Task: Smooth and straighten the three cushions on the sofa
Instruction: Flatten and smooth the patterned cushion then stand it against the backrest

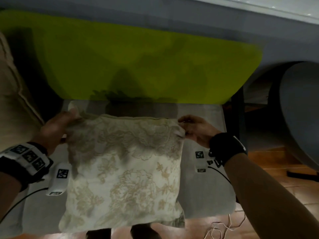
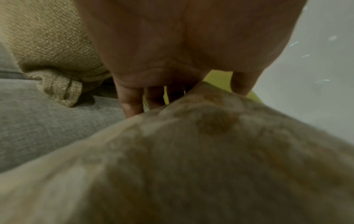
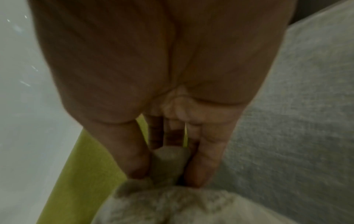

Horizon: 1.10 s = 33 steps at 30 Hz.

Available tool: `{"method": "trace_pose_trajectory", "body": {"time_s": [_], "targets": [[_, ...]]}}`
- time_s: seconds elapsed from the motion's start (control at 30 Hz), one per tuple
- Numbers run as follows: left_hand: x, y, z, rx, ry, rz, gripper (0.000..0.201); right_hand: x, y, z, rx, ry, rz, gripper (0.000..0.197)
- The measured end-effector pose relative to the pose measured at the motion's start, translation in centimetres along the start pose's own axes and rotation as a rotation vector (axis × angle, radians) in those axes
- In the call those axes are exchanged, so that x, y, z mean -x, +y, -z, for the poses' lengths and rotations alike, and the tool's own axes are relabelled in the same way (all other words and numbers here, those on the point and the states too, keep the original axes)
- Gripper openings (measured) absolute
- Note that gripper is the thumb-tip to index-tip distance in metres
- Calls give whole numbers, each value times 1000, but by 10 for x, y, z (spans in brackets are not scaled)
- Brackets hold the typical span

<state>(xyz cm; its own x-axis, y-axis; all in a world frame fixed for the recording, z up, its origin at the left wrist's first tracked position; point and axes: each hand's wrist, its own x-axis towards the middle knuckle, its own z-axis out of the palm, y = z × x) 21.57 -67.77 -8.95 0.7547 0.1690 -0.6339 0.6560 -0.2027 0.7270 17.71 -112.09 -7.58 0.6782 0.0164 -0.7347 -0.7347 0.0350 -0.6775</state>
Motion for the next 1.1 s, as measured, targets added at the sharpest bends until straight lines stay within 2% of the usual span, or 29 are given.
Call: {"method": "trace_pose_trajectory", "body": {"time_s": [0.07, 0.13, 0.2, 0.23, 0.3, 0.33, 0.4, 0.43, 0.47, 0.5, 0.57, 0.6, 0.63, 0.73, 0.83, 0.9, 1.0, 1.07, 1.1], "targets": [[4, 5, 0, -60, 20, -90, 27, 1, -6, 10, 129, 143, 78, 21], [4, 5, 2, -113, 94, -142, 27, 2, -17, 17, 319, 385, 164, 33], [6, 5, 3, -225, 149, -130, 38, 1, -28, 19, 557, 529, 215, 39], [5, 4, 6, -355, 188, -129, 48, -1, -31, 16, 697, 559, 274, 35], [11, 9, 4, -565, 309, -178, 56, -5, -32, 4, 978, 598, 534, 24], [16, 12, 1, -578, 354, -264, 59, -4, -30, -3, 1099, 592, 712, 26], [33, 16, -9, -610, 312, -559, 67, 3, -19, -23, 1247, 476, 1033, 38], [44, 16, -17, -709, 226, -681, 71, 9, -12, -35, 1317, 362, 1107, 46], [55, 14, -27, -845, 119, -757, 76, 14, -2, -48, 1403, 217, 1088, 56], [58, 8, -35, -988, 4, -791, 78, 17, 8, -60, 1488, 79, 995, 63], [58, -10, -52, -1180, -174, -659, 80, 11, 33, -73, 1555, -91, 772, 71], [55, -23, -57, -1221, -204, -571, 82, 3, 44, -77, 1531, -130, 672, 73], [52, -37, -62, -1248, -199, -539, 83, -5, 54, -79, 1503, -148, 598, 74], [43, -68, -74, -1339, -223, -477, 83, -25, 81, -76, 1483, -122, 549, 82], [31, -74, -81, -1324, -270, -436, 81, -36, 100, -64, 1252, -52, 316, 99], [24, -69, -80, -1279, -312, -421, 81, -44, 97, -53, 1129, -22, 196, 106], [27, -54, -71, -1315, -348, -439, 85, -44, 79, -35, 1108, 13, 85, 111], [34, -35, -60, -1318, -338, -478, 87, -33, 67, -27, 1115, 121, 97, 109], [36, -21, -55, -1315, -305, -541, 88, -26, 61, -28, 1117, 193, 181, 102]]}}
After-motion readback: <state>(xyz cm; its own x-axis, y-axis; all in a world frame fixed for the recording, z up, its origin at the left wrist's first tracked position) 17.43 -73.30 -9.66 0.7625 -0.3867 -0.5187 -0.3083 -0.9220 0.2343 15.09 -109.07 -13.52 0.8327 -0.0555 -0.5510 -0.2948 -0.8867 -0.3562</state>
